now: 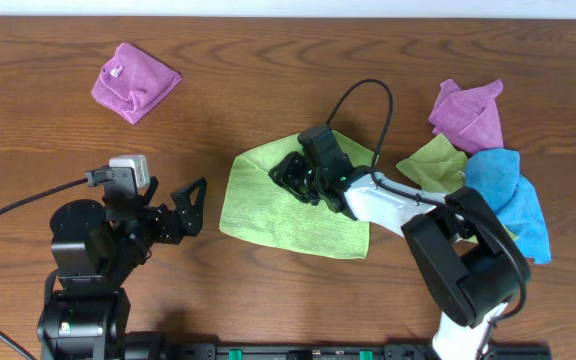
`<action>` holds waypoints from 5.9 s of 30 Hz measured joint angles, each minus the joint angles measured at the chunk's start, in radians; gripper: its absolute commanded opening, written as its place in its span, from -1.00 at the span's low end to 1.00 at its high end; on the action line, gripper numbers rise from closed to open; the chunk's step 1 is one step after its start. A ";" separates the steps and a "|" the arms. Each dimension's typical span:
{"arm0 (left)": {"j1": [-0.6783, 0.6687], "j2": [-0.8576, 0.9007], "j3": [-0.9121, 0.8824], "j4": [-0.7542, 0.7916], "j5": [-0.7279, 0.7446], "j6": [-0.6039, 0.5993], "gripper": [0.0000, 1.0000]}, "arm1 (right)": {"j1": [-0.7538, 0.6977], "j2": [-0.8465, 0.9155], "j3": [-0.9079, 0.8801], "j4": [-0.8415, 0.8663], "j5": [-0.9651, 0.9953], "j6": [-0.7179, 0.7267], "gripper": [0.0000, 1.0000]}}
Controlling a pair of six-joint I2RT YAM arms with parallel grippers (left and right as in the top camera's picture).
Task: Fold the cloth
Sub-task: 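Grasp the cloth corner with the right gripper and pull it rightward, then smooth the green cloth flat into a square and release, then lower both grippers to the cloth's near corners and grasp them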
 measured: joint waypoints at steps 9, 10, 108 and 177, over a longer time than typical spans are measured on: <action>0.000 0.000 0.000 0.000 0.000 0.000 0.90 | 0.000 0.000 0.000 -0.006 0.023 0.098 -0.31; 0.000 0.000 0.000 0.000 0.000 0.000 0.90 | 0.000 0.000 0.000 -0.008 0.026 0.105 -0.32; 0.000 0.000 0.001 -0.075 -0.002 -0.083 0.90 | -0.305 0.072 0.320 -0.618 0.379 -0.650 -0.16; -0.037 0.961 0.294 -0.422 0.278 -0.214 0.90 | -0.330 -0.870 -0.331 -0.731 0.034 -0.603 0.88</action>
